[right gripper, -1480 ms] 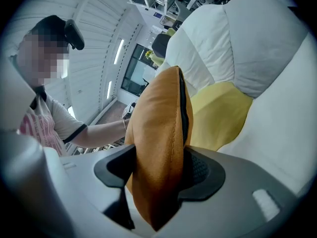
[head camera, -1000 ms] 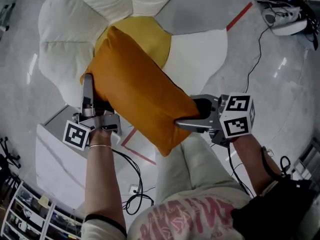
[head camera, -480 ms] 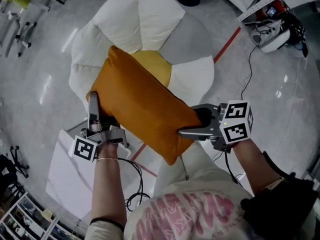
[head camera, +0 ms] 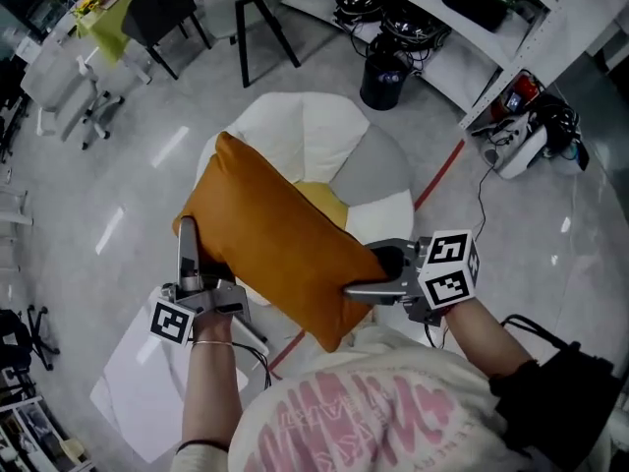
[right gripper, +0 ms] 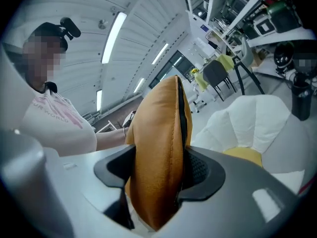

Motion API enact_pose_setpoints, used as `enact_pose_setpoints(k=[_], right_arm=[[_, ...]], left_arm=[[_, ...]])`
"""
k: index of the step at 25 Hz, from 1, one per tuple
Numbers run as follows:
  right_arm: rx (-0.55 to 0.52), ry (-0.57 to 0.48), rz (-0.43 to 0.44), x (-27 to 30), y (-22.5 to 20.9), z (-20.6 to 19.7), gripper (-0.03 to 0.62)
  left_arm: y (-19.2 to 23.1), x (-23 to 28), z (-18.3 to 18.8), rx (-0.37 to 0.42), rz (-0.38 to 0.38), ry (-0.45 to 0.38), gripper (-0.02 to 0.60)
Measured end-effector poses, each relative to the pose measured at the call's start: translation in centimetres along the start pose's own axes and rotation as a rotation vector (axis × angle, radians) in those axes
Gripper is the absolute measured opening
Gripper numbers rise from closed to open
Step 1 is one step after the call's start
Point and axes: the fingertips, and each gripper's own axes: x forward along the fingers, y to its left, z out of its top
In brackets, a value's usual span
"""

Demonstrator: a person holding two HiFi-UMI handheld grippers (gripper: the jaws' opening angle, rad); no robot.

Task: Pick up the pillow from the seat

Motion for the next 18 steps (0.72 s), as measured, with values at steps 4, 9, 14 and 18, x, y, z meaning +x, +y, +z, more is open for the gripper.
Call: enact_pose_setpoints(k=[4, 9, 14, 18], right_arm=[[-0.109, -0.01, -0.007, -0.4, 2.8, 2.5, 0.283], [-0.256, -0.052, 0.003, -1.2, 6.2, 6.6, 0.285], [-0.319, -0.087, 0.019, -1.4, 8.6, 6.7, 0.29], [-0.316, -0.092, 0.035, -1.3, 9.2, 6.0, 0.295]], left_arm=[[-4.2, -0.4, 2.6, 0.04, -0.078, -0.042, 0.179], [-11.2, 0.4, 6.3, 0.114, -0.222, -0.091, 0.179], [-15.5, -0.9, 7.4, 0.179, -0.299, -0.096, 0.178], [-16.2, -1.8, 7.6, 0.186, -0.303, -0.096, 0.178]])
